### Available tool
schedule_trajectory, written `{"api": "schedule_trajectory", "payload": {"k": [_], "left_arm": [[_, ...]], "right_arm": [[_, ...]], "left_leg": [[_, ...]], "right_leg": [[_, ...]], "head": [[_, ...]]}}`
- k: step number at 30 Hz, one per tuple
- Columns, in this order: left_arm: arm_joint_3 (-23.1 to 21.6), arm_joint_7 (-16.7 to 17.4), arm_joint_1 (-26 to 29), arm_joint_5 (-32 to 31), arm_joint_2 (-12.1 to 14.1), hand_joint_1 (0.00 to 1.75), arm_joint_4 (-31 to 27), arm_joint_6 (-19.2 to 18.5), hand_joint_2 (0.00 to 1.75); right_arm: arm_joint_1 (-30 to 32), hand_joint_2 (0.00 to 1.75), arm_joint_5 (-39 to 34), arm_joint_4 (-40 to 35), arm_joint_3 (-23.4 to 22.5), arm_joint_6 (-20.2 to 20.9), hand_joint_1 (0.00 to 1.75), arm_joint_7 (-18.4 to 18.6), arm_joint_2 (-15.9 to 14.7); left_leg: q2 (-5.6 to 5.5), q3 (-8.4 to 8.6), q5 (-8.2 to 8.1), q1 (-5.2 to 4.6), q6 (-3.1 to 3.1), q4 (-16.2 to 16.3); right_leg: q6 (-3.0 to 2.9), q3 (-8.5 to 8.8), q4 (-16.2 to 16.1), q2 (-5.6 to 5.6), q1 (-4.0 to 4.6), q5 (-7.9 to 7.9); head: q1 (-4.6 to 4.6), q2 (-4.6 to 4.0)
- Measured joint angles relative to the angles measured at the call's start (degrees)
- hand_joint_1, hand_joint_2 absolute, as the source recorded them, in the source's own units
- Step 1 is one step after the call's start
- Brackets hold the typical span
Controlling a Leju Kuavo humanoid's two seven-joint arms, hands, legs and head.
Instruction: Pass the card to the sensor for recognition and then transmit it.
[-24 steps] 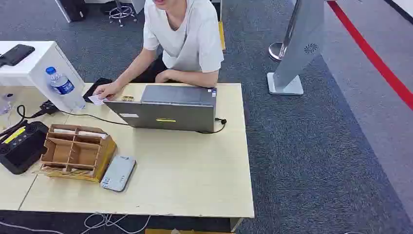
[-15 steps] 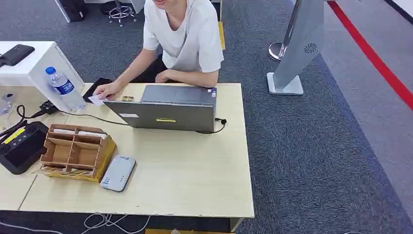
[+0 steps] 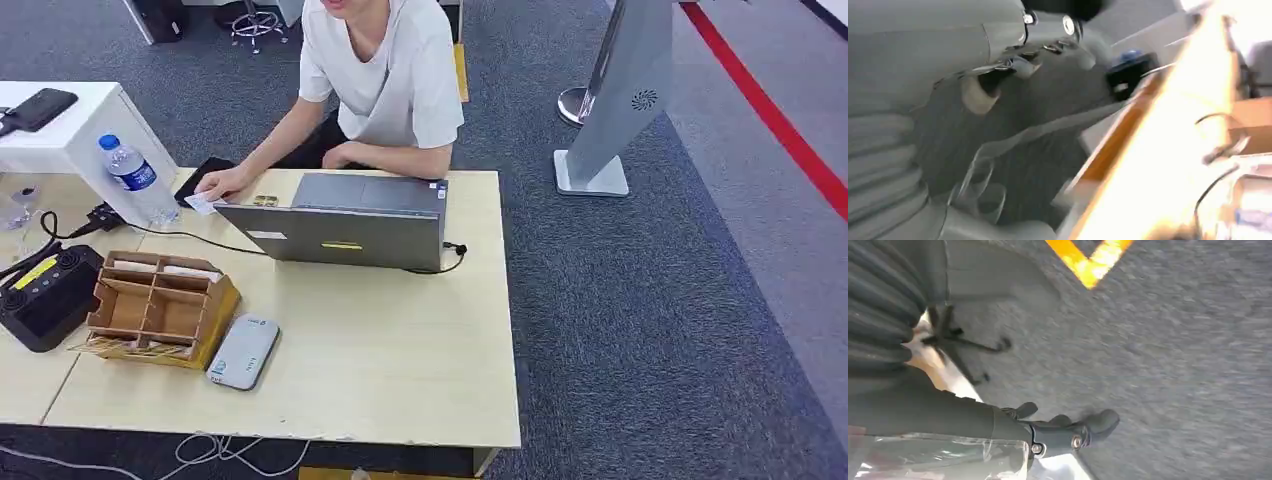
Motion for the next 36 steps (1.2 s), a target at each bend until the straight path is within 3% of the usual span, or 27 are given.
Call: {"api": "schedule_trajectory", "payload": {"k": [2,3,5,7,13,16,21,36], "left_arm": [[9.9,0.34,-4.9,-4.68,18.96,0.0,12.63,-4.71,1.75],[13.93,0.64,-7.71,-6.78,24.79,0.0,17.23,-4.86,1.75],[16.87,1.14,-11.79,-8.76,34.26,0.0,23.74,-4.6,1.75],[16.85,1.21,-14.26,-9.87,39.93,0.0,28.46,-4.51,1.75],[16.34,-2.19,-19.61,-14.18,46.8,0.0,35.18,-5.95,1.75],[14.34,-5.17,-21.23,-17.41,48.64,0.0,36.88,-5.06,1.75],[12.41,-6.14,-22.73,-18.92,51.26,0.0,39.34,-6.37,1.75],[12.19,-6.2,-22.74,-21.13,52.97,0.0,40.97,-4.69,1.75]], "right_arm": [[0.0,1.75,1.23,0.44,0.79,0.46,0.0,1.43,-1.54],[-0.08,1.75,1.47,0.5,1.1,0.42,0.0,1.71,-2.5],[-0.15,1.75,1.89,0.66,1.71,0.31,0.0,1.91,-3.31],[-0.16,1.75,2.04,1.21,1.99,0.24,0.0,2.02,-3.44],[-0.05,1.75,3.09,2.36,3.21,0.27,0.0,3.26,-3.63],[-0.15,1.75,3.81,2.54,3.63,0.55,0.0,3.44,-3.83],[-0.11,1.75,4.09,2.89,4.51,0.97,0.0,3.79,-4.09],[-0.11,1.75,4.68,3.28,4.81,1.03,0.0,4.25,-4.42]], "left_leg": [[-0.2,-0.17,-0.09,0.4,-0.36,0.5],[-0.29,-0.21,-0.09,0.38,-0.37,0.48],[-0.27,-0.16,-0.04,0.13,-0.39,0.27],[-0.18,-0.1,-0.03,0.02,-0.4,0.26],[0.23,-0.25,-0.13,0.37,-0.55,0.52],[0.3,-0.27,-0.16,0.37,-0.51,0.56],[0.38,-0.27,-0.19,0.38,-0.54,0.59],[0.41,-0.29,-0.19,0.38,-0.56,0.57]], "right_leg": [[-0.29,-0.5,0.28,-0.2,0.37,-0.18],[-0.31,-0.51,0.35,-0.27,0.36,-0.2],[-0.32,-0.46,0.42,-0.24,0.19,-0.2],[-0.32,-0.32,0.45,-0.17,0.03,-0.19],[-0.5,-0.5,0.46,0.22,0.35,-0.07],[-0.49,-0.51,0.42,0.32,0.34,-0.07],[-0.49,-0.57,0.43,0.39,0.35,-0.06],[-0.49,-0.6,0.45,0.44,0.35,-0.06]], "head": [[-0.68,0.02],[-0.66,0.02],[-0.55,0.02],[-0.6,0.0],[-0.64,0.02],[-0.55,0.02],[-0.55,0.02],[-0.53,0.02]]}}
